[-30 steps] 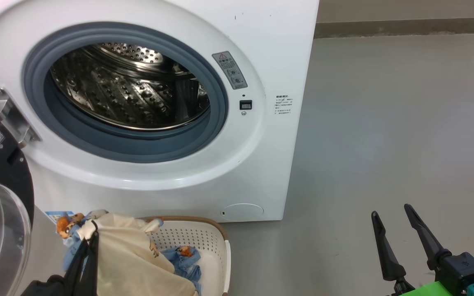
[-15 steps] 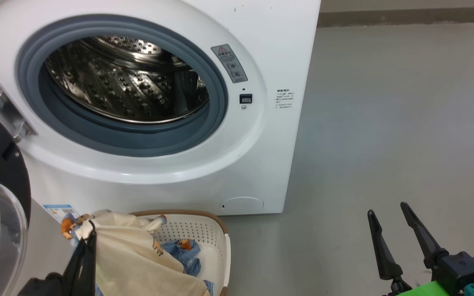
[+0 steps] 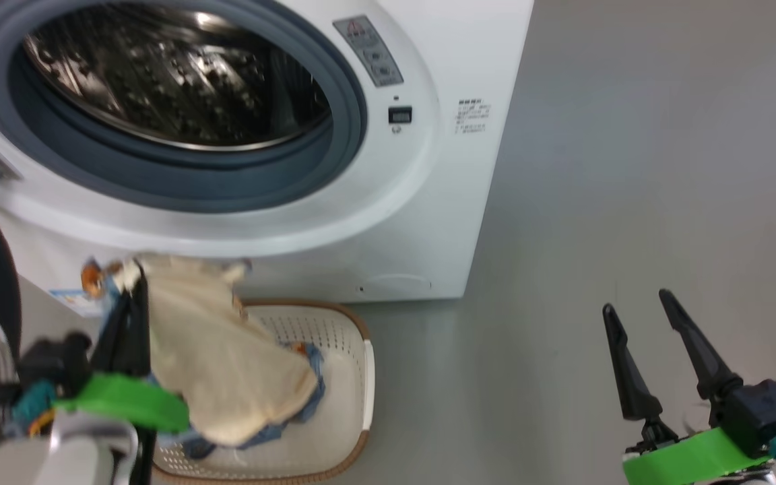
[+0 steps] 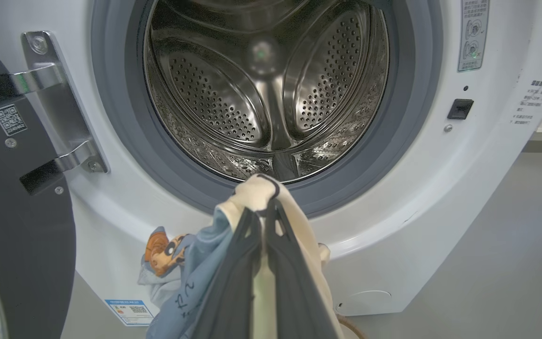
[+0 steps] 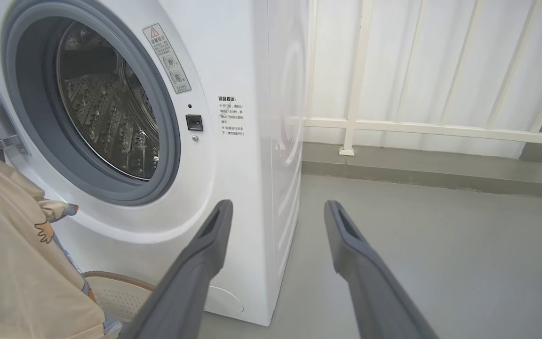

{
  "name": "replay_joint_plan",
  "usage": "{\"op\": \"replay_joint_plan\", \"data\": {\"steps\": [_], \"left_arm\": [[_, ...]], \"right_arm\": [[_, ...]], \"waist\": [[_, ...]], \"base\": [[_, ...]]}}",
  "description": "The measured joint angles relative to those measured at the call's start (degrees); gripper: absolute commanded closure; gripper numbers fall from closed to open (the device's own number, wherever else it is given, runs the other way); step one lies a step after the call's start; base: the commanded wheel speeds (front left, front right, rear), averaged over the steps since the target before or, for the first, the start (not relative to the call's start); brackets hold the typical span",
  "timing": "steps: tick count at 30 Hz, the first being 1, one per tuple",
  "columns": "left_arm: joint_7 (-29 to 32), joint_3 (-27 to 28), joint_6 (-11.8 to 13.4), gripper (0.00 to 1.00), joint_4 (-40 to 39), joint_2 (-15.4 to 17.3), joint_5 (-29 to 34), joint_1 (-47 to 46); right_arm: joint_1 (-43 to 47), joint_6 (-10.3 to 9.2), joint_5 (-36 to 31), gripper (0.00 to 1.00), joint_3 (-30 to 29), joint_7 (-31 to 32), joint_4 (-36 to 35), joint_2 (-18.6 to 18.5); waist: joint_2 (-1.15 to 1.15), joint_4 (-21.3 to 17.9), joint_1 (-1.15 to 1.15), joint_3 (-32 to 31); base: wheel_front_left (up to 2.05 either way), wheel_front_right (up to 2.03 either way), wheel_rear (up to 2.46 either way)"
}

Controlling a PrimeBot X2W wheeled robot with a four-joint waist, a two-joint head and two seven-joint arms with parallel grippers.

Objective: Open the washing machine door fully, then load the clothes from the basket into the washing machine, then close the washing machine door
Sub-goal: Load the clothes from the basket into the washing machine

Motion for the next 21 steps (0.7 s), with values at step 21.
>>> {"op": "replay_joint_plan", "data": {"steps": [21], "left_arm": [[5.5,-1.6,-6.6,1.0,28.2,4.1,-7.3,-40.8]], "right_arm": [[-8.8,0.0,1.8,0.0,0.6,-0.3,-1.4,-1.3]], "waist": [[0.0,-2.9,0.0,16.9]], "base": [[0.0,0.0,0.0]]}}
